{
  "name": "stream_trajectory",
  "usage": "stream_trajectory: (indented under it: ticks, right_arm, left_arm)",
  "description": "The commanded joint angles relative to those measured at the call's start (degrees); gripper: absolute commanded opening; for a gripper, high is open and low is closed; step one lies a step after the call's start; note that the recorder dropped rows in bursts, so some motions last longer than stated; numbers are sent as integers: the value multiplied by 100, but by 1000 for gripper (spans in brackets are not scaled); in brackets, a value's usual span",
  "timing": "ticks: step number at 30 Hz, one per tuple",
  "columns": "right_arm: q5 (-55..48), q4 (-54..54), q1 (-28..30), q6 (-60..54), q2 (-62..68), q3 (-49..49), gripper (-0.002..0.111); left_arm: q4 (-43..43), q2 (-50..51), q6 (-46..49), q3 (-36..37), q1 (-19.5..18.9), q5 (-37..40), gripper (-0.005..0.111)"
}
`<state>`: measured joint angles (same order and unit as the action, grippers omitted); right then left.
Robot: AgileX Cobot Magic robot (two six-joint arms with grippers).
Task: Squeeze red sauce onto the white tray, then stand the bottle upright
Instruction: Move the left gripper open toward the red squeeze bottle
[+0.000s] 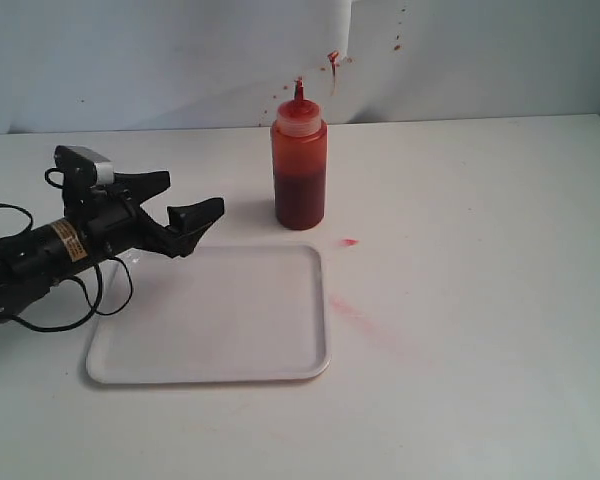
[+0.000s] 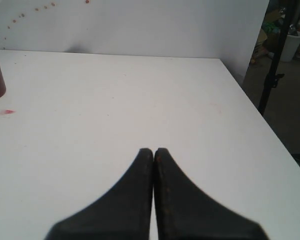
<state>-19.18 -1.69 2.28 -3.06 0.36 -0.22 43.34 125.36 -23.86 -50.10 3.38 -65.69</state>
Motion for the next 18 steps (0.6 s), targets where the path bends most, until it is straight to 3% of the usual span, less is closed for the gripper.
stream_trajectory:
  ticks: [1,8,12,18]
  right_arm:
    - [0,20,52,11,-36,22,0]
    - [0,20,52,11,-36,22,0]
    - [0,20,52,11,-36,22,0]
    - [0,20,52,11,-36,22,0]
  left_arm:
    - [-78,173,17,-183,-3,-201,104]
    - [119,209,39,-600,28,181,104]
    - [473,301,-20,-1161,199,621,104]
    - [781,837,-494,-1908,547,618,104]
